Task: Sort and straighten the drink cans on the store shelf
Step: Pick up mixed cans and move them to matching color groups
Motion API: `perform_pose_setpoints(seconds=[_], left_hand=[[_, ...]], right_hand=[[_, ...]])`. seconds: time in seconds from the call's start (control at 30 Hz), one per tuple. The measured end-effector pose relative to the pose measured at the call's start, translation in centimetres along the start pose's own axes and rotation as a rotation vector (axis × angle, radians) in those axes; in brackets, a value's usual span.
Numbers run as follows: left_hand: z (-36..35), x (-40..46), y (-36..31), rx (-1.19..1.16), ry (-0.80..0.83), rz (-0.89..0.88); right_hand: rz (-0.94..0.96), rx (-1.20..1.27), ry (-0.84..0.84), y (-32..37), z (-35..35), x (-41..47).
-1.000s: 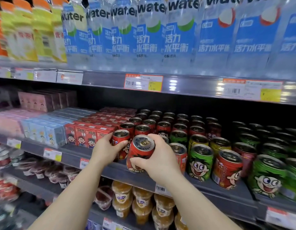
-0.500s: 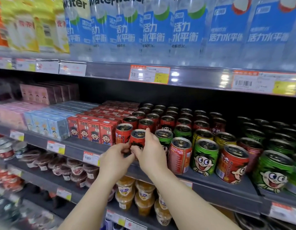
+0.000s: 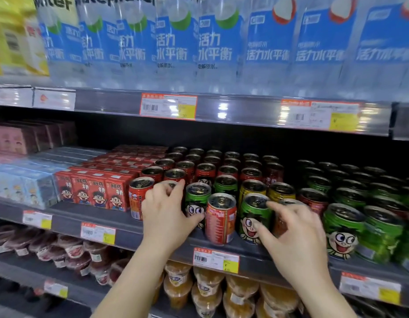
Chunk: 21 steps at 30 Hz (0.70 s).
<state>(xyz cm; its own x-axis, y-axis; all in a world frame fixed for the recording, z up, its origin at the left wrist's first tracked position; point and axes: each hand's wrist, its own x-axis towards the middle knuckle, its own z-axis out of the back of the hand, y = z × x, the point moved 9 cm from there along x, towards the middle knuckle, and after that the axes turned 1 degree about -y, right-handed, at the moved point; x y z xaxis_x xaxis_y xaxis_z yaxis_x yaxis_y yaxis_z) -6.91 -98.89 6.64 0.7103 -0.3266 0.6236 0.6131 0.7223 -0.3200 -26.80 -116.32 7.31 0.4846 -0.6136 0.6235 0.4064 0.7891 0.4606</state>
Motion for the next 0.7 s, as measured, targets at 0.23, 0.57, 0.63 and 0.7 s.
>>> perform_pose_setpoints(seconds=[0.23, 0.57, 0.63, 0.7], left_hand=[[-1.0, 2.6, 0.0, 0.159, 0.114, -0.041], [-1.7, 3.2, 0.3, -0.001, 0.250, 0.031], [-1.5, 3.0, 0.4, -0.042, 0.266, 0.057], [-1.2, 2.7, 0.2, -0.070, 0.241, 0.050]], right_hand=[[-0.017, -0.326, 0.202, -1.0, -2.1, 3.3], [-0.068, -0.358, 0.248, -0.7, -2.7, 4.0], [-0.071, -0.294, 0.238, -0.5, -2.5, 3.9], [-0.075, -0.188, 0.206, -0.4, -2.2, 3.7]])
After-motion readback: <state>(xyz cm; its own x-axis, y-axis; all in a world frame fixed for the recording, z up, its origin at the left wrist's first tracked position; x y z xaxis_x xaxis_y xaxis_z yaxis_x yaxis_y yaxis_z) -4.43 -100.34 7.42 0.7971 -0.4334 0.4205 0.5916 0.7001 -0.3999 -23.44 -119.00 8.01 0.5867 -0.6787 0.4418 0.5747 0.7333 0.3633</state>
